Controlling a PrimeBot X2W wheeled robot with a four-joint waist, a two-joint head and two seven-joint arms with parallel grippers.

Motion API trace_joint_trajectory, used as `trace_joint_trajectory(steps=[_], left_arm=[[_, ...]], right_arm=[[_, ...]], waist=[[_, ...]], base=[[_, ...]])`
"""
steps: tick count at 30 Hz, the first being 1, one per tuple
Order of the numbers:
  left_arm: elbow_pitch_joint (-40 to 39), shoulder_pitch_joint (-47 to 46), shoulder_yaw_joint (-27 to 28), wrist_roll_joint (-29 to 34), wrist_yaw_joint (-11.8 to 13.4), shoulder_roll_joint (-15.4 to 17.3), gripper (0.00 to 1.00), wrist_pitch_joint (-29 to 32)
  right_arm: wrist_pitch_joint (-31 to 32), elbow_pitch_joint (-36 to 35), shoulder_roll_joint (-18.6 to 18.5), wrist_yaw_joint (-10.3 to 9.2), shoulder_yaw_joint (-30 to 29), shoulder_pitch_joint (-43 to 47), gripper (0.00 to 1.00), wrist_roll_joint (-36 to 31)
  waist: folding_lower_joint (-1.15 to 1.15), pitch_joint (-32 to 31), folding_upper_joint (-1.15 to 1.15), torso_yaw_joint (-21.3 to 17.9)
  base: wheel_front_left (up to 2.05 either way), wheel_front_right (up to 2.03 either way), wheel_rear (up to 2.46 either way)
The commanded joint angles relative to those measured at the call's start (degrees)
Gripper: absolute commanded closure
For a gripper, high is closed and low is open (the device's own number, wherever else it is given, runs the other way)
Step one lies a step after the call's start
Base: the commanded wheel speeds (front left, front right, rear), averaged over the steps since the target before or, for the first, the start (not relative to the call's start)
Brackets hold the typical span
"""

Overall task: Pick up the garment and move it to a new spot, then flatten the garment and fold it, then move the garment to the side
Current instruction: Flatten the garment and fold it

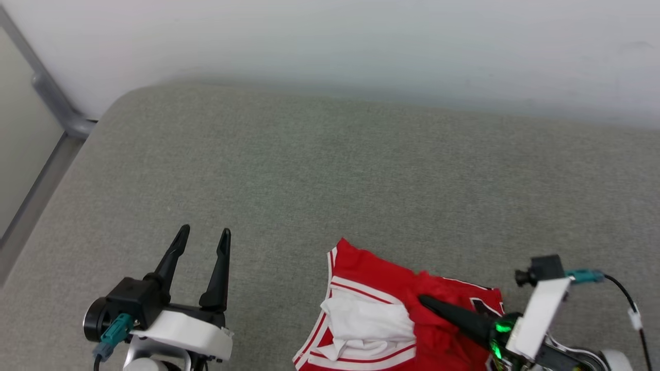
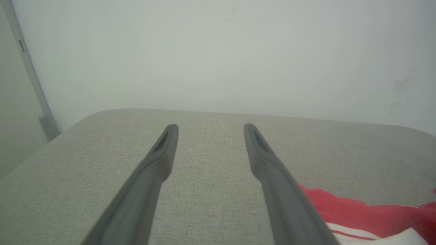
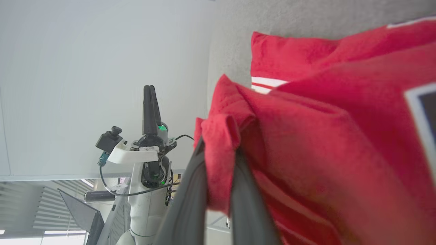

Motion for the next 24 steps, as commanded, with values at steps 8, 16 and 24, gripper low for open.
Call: trace_joint_trajectory(steps=[8, 16, 24], left_arm=[[0.7, -4.4, -0.7, -1.0, -0.8, -1.3, 0.00, -0.5], [1.6, -5.5, 0.0, -1.0, -1.1, -1.7, 0.00, -0.7], [1.6, -4.8, 0.6, -0.1, -1.4, -2.1, 0.00, -0.7]], right_arm=[[-10.9, 5.4, 0.0, -0.01, 12.8, -9.1, 1.00, -4.4], [-15.7, 8.9, 0.1, -0.01, 16.4, -11.1, 0.00, -6.9], [-21.6, 0.5, -2.8, -0.01, 19.2, -11.5, 0.00, -10.2]], waist=[[0.00, 6.1, 0.00, 4.5], [0.00, 7.3, 0.00, 4.7], [0.00, 5.7, 0.00, 2.4]], base=[[0.00, 0.00, 0.00], [0.00, 0.00, 0.00], [0.00, 0.00, 0.00]])
